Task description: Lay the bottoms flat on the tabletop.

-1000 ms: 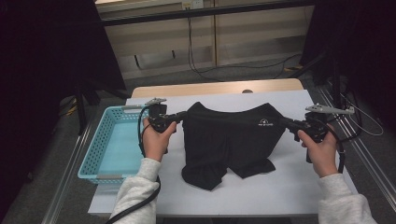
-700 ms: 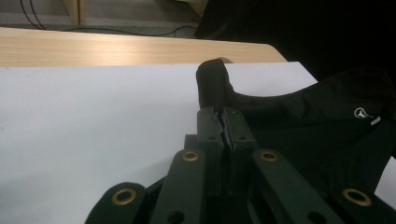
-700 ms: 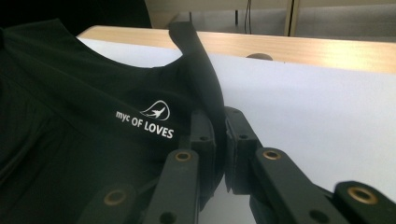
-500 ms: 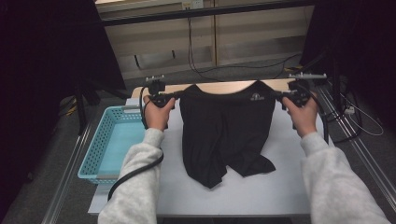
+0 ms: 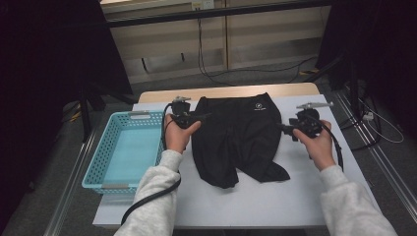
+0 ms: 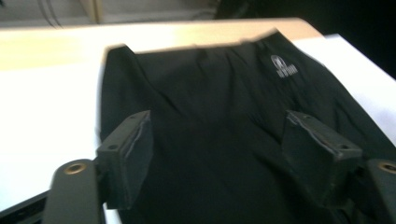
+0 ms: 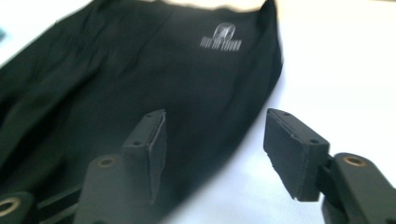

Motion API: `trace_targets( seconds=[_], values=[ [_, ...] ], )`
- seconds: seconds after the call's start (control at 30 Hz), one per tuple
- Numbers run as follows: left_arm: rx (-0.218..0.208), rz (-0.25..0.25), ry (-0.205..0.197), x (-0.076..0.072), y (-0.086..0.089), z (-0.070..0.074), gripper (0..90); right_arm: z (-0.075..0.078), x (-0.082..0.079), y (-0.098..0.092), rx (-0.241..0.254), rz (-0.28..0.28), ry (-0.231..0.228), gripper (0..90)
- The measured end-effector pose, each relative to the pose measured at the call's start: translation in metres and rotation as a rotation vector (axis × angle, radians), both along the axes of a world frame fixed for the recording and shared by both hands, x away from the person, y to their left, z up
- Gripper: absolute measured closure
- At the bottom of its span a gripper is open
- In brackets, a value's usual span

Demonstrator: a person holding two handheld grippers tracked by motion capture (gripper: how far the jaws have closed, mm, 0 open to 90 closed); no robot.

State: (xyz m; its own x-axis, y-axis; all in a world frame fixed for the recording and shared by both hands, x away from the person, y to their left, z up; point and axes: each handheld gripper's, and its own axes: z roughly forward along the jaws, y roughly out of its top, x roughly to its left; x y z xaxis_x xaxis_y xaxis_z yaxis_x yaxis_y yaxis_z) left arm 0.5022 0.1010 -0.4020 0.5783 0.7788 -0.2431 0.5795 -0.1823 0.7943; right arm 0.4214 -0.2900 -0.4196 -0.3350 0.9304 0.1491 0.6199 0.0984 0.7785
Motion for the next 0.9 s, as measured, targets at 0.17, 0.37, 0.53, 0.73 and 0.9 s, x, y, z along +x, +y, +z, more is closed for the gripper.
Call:
trace_targets(
  seconds=[0.17, 0.37, 0.53, 0.73, 0.9],
  values=[
    [0.024, -0.045, -0.008, -0.019, 0.0, -0.005, 21.7, -0.009, -0.042, 0.004, 0.011, 0.054, -0.01, 36.7],
    [0.025, -0.073, -0.011, -0.041, 0.005, -0.014, 19.6, -0.013, -0.067, 0.014, -0.034, 0.096, -0.003, 36.1],
    [0.037, -0.104, -0.011, -0.053, 0.013, -0.025, 18.7, -0.017, -0.077, 0.015, -0.029, 0.1, 0.008, 36.4],
    [0.07, -0.123, -0.028, -0.055, 0.014, -0.028, 18.2, -0.021, -0.078, 0.019, -0.057, 0.103, 0.015, 38.1],
    [0.09, -0.149, -0.034, -0.057, 0.01, -0.029, 17.6, -0.026, -0.076, 0.02, -0.076, 0.11, 0.035, 39.5]
  ],
)
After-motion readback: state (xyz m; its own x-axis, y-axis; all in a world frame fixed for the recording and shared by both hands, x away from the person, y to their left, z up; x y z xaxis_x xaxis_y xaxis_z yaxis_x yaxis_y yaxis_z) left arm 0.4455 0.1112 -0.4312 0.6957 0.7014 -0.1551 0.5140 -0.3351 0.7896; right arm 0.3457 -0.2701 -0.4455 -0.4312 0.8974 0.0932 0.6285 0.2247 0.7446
